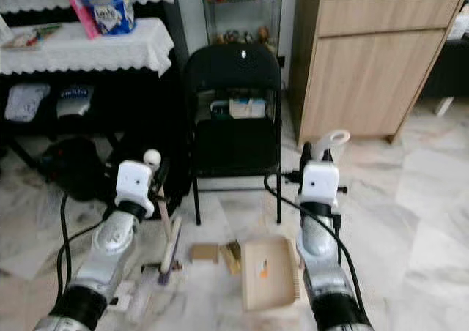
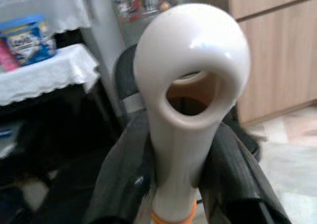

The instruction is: Sweep floor

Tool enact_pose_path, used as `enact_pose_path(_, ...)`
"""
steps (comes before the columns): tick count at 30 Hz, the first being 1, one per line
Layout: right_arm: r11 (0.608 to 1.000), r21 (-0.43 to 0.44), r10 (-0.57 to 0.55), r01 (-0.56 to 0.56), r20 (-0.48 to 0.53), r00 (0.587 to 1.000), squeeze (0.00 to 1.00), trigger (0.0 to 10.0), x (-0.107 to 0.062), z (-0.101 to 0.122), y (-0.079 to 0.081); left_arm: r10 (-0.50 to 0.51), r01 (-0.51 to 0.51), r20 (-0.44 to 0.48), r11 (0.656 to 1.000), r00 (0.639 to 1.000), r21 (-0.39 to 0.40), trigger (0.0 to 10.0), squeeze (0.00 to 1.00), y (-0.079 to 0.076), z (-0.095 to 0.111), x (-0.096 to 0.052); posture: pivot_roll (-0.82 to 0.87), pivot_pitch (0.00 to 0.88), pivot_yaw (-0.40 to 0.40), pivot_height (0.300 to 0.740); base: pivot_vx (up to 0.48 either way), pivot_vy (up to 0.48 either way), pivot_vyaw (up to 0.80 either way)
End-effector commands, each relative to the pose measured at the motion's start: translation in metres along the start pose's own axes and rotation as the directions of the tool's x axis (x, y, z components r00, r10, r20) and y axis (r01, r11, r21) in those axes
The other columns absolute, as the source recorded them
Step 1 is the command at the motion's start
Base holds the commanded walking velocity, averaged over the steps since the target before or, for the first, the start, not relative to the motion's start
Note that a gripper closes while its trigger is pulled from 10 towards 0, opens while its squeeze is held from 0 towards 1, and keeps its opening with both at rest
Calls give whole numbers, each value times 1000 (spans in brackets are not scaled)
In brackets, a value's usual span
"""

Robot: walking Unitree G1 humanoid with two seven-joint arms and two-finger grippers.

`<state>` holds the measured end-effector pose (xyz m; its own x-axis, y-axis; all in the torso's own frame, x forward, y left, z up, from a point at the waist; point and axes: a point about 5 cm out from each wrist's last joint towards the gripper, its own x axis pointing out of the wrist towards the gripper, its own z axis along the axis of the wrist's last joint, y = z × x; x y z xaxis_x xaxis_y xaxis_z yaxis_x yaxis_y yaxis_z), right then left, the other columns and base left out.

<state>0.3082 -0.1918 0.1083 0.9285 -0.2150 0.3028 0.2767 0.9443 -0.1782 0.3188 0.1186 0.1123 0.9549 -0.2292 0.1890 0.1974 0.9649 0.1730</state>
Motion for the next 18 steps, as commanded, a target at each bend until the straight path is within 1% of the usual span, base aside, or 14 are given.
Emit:
enact_pose_path(1, 1000, 8, 18, -18, 61, 998, 0, 10000, 7, 13, 7, 10, -11, 51, 1000, 999, 24, 10000, 0, 9, 9, 2, -7, 0, 88, 740, 356, 0, 0)
enact_pose_path(12, 1000, -13, -10, 11, 64, 998, 0, 10000, 7, 12, -3, -20, 18, 62, 1000, 998, 24, 10000, 0, 5, 12, 6, -30, 0, 105, 740, 351, 0, 0)
enact_pose_path(18, 999, -28, -27, 28, 48, 998, 0, 10000, 2, 7, -9, -23, 22, 64, 999, 998, 25, 10000, 0, 6, 12, 8, -37, 0, 115, 740, 0, 0, 0)
